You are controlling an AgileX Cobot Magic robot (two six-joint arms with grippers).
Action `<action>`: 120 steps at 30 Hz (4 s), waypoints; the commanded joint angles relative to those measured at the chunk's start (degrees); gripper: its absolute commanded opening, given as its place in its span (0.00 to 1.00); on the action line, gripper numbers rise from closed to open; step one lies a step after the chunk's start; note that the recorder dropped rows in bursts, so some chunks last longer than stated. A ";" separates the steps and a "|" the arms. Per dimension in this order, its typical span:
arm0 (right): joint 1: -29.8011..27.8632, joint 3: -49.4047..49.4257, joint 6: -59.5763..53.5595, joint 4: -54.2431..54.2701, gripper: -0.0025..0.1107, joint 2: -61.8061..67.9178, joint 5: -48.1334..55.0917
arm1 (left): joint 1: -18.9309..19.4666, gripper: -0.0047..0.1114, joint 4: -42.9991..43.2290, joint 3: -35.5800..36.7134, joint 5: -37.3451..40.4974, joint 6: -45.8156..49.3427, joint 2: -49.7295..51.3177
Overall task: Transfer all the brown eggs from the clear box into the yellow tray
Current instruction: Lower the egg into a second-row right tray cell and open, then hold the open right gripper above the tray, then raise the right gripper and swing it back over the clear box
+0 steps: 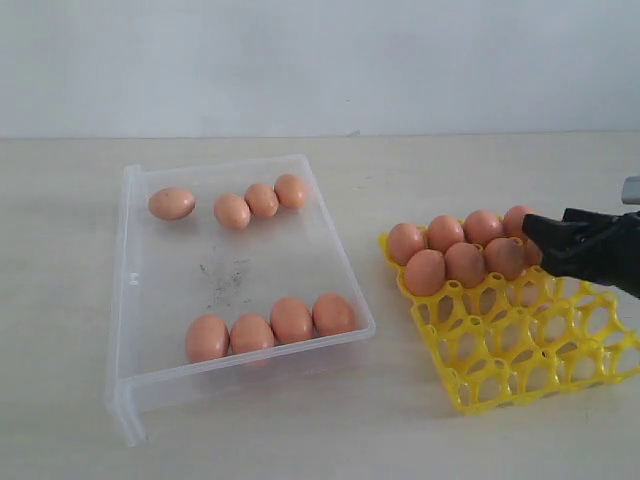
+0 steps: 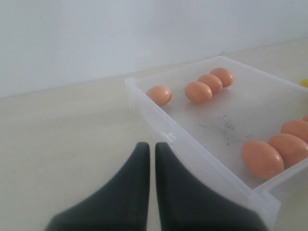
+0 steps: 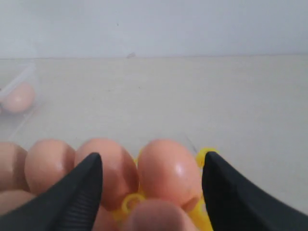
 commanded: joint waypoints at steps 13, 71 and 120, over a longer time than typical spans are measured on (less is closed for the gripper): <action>-0.39 2.36 8.67 -19.60 0.06 -12.14 -0.10 | -0.34 0.07 0.09 0.22 -0.14 0.01 -0.17; 3.03 6.88 -5.54 -0.71 0.02 -11.47 3.42 | -0.34 0.07 0.09 0.22 -0.14 0.01 -0.17; 61.02 -15.54 11.85 -17.23 0.02 -23.83 53.79 | -0.34 0.07 0.09 0.22 -0.14 0.01 -0.17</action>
